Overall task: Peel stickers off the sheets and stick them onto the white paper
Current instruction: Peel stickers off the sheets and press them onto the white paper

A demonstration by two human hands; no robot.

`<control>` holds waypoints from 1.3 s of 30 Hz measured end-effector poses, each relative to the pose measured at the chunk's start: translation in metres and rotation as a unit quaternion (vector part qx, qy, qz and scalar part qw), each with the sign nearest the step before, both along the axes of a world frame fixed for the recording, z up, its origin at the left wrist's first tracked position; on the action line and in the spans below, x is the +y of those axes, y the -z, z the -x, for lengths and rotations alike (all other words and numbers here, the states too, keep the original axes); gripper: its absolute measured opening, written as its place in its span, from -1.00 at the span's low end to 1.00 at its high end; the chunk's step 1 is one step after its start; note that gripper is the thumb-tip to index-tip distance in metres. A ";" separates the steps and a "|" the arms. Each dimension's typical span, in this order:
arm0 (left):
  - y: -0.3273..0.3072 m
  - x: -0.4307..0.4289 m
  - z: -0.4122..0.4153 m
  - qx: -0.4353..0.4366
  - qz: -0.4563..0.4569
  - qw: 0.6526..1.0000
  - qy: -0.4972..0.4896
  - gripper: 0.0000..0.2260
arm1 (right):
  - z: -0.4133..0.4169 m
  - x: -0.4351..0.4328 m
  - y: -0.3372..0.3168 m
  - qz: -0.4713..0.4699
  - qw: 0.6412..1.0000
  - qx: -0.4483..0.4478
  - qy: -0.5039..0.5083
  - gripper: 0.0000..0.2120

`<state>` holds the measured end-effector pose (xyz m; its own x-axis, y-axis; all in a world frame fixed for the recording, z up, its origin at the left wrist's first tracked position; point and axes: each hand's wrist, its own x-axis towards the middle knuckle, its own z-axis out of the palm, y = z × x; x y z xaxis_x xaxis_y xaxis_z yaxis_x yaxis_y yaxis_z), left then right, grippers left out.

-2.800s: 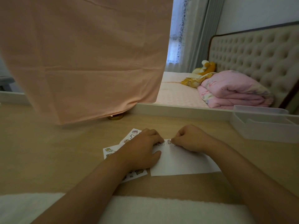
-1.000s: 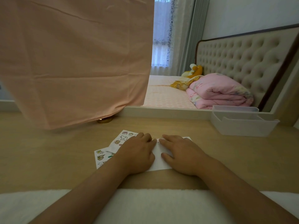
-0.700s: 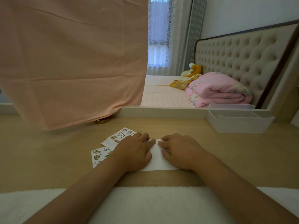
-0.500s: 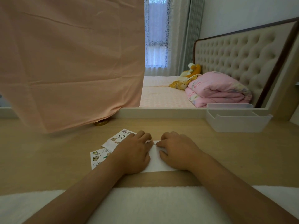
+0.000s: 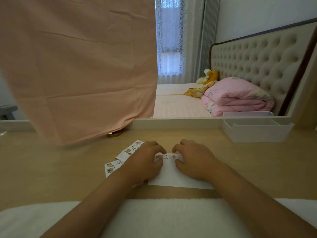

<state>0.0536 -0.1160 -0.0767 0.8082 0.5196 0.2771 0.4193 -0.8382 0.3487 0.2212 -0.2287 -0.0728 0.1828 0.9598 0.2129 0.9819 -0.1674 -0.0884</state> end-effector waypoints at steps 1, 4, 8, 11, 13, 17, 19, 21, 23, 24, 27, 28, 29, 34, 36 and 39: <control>-0.004 0.005 0.007 -0.001 0.001 1.000 -0.016 -0.74 | 0.003 0.001 -0.001 -0.010 1.000 0.013 -0.002 -0.66; -0.010 0.024 0.037 0.023 0.010 0.997 -0.074 -0.67 | 0.017 0.011 -0.007 -0.033 0.998 0.053 -0.020 -0.68; -0.004 0.039 0.069 0.124 0.007 0.987 -0.104 -0.38 | 0.041 0.033 -0.011 -0.015 0.996 0.077 -0.052 -0.66; 0.002 0.047 0.076 0.150 0.027 0.983 -0.107 -0.28 | 0.055 0.052 -0.008 0.008 0.995 0.082 -0.065 -0.59; 0.004 0.051 0.077 0.120 0.012 0.987 -0.106 -0.35 | 0.063 0.063 -0.004 0.020 0.993 0.092 -0.068 -0.55; 0.004 0.057 0.081 0.041 -0.001 0.996 -0.084 -0.55 | 0.069 0.077 0.000 -0.007 0.993 0.079 -0.086 -0.59; 0.004 0.056 0.083 0.023 0.009 0.997 -0.079 -0.54 | 0.067 0.083 0.001 -0.037 0.993 0.061 -0.095 -0.66; 0.004 0.052 0.083 0.006 0.014 0.997 -0.078 -0.50 | 0.064 0.083 0.001 -0.074 0.990 0.063 -0.099 -0.66; 0.001 0.043 0.082 -0.059 0.083 0.991 -0.085 -0.48 | 0.057 0.077 -0.001 -0.133 0.983 0.071 -0.102 -0.64; -0.001 0.037 0.080 -0.106 0.134 0.981 -0.091 -0.49 | 0.053 0.073 -0.002 -0.163 0.979 0.066 -0.103 -0.66; -0.005 0.030 0.074 -0.176 0.243 0.947 -0.118 -0.56 | 0.042 0.055 -0.006 -0.249 0.961 0.049 -0.107 -0.64; -0.006 0.028 0.072 -0.178 0.277 0.937 -0.118 -0.62 | 0.039 0.049 -0.007 -0.270 0.956 0.047 -0.109 -0.62; -0.008 0.026 0.070 -0.182 0.318 0.923 -0.116 -0.69 | 0.037 0.044 -0.008 -0.285 0.951 0.044 -0.113 -0.60; -0.011 0.017 0.063 -0.240 0.415 0.870 -0.115 -0.89 | 0.031 0.027 -0.007 -0.226 0.966 0.032 -0.122 -0.56; -0.011 0.014 0.062 -0.255 0.422 0.862 -0.116 -0.87 | 0.030 0.023 -0.012 -0.175 0.979 0.036 -0.096 -0.49; -0.009 0.009 0.061 -0.271 0.420 0.860 -0.107 -0.83 | 0.033 0.020 -0.018 -0.141 0.987 0.027 -0.073 -0.46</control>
<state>-0.0070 -0.1070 -0.0677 0.5397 0.8410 0.0374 0.1178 -0.1194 0.9858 0.1878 -0.2082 -0.0543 0.0658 0.8809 0.4687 0.9864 0.0137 -0.1641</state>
